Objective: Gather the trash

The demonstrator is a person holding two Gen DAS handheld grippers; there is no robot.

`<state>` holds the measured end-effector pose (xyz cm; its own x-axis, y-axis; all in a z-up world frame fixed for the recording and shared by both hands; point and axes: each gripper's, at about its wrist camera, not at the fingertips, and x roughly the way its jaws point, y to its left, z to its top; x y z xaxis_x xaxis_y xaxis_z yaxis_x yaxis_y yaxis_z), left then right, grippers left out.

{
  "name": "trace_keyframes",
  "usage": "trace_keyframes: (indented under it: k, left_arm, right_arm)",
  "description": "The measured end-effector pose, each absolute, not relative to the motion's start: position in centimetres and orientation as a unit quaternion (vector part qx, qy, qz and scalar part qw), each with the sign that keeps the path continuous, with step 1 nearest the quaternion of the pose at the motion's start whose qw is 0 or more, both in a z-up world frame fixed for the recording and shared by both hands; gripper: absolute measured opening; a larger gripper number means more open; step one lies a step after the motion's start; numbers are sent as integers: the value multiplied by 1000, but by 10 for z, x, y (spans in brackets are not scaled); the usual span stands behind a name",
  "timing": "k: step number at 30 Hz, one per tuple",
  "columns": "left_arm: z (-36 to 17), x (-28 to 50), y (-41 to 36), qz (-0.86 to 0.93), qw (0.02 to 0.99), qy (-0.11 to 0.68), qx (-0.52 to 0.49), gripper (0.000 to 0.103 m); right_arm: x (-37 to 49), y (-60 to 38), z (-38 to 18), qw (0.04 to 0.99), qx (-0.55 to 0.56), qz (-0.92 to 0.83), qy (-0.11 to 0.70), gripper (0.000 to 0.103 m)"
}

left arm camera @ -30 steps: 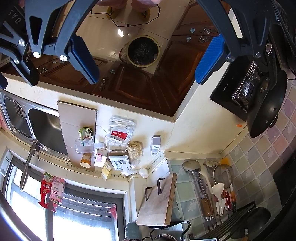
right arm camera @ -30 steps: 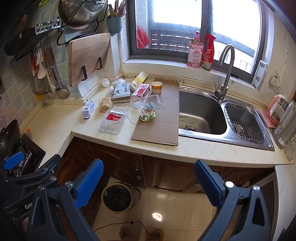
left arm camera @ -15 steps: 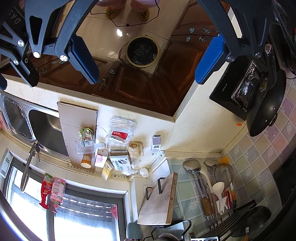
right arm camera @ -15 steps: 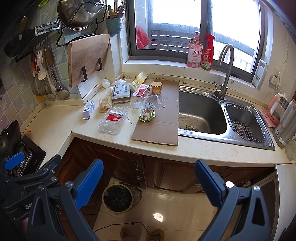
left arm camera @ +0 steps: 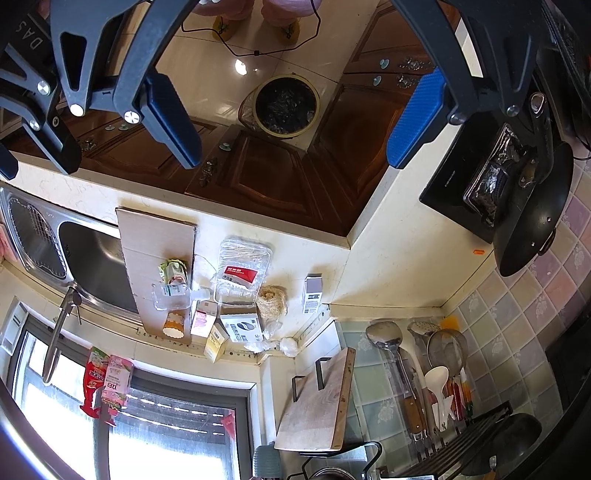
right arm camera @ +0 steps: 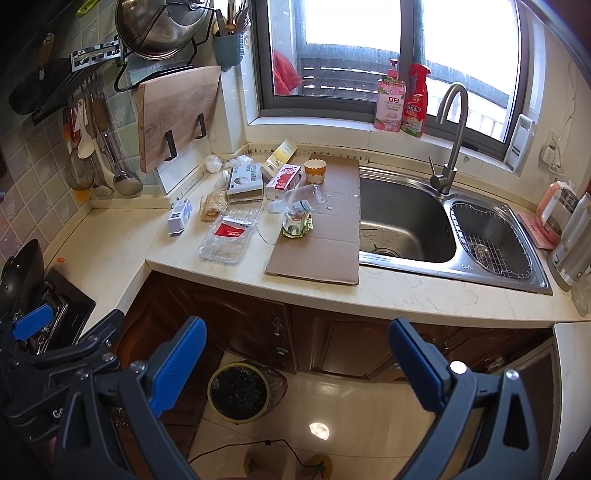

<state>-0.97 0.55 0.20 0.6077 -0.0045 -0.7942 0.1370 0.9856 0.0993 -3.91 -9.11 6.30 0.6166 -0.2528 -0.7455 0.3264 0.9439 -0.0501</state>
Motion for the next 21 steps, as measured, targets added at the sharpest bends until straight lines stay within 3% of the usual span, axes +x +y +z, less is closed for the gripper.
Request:
trace_keyframes:
  k: [21]
  left_arm:
    - [-6,-2,3,-48,890,449,71,97]
  right_arm:
    - [-39,-91,57,898,43,-163,407,100]
